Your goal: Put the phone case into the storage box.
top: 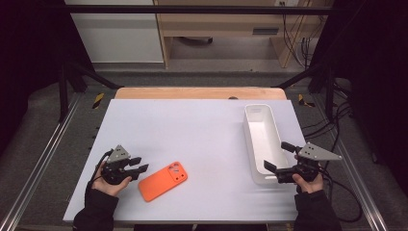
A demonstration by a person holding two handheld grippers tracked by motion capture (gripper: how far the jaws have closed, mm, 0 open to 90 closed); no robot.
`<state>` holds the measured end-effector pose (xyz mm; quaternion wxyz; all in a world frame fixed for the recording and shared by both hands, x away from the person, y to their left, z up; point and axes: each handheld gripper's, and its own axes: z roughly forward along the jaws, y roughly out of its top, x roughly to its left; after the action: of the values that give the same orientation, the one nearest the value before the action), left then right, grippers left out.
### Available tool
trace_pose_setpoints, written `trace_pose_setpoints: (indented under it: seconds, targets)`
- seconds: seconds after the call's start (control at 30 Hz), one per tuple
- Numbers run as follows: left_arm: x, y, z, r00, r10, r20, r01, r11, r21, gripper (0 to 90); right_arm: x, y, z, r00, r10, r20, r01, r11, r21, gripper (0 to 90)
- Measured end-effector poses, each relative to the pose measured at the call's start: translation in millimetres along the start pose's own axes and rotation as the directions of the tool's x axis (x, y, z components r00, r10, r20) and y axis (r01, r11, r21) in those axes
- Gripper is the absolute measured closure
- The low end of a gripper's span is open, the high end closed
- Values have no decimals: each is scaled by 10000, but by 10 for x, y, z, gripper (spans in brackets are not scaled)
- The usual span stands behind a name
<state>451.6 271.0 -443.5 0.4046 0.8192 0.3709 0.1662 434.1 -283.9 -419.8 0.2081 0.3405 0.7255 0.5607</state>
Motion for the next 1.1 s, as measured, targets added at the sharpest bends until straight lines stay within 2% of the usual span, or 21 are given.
trace_pose_setpoints:
  seconds: [0.23, 0.27, 0.37, 0.4, 0.5, 0.6, 0.8, 1.1]
  targets:
    - [2, 72, -66, 9998, 70, 200, -59, 9985, -540, 254, 0, 3, -9, 10000, 27, 8, -27, 10000, -6, 5]
    - [0, 88, -83, 9997, 105, 207, -90, 9977, -675, 254, -2, 3, -11, 10000, -5, 20, 5, 10000, -32, 5]
    - [-9, 138, -143, 9992, 37, 403, 5, 9945, -1049, 174, -4, 6, -19, 10000, 21, 35, -21, 10000, -66, 5]
    - [-20, 176, -177, 9985, 68, 543, -5, 9934, -1146, 115, -3, 6, -20, 10000, 21, 30, -20, 10000, -80, 5]
    - [-30, 216, -198, 9971, 105, 752, -31, 9952, -979, 45, -2, 6, -19, 10000, 14, 38, -14, 10000, -76, 5]
    - [-60, 267, -226, 9950, 356, 933, -264, 9948, -982, 21, -3, 6, -21, 10000, 16, 43, -16, 10000, -86, 5]
    - [-100, 343, -258, 9924, 721, 995, -622, 9930, -1000, 15, -4, 6, -21, 10000, -1, 31, 1, 10000, -99, 5]
    - [-170, 454, -253, 9836, 1314, 1236, -1244, 9903, -623, 8, -3, 9, -29, 10000, 16, 13, -16, 9999, -133, 5]
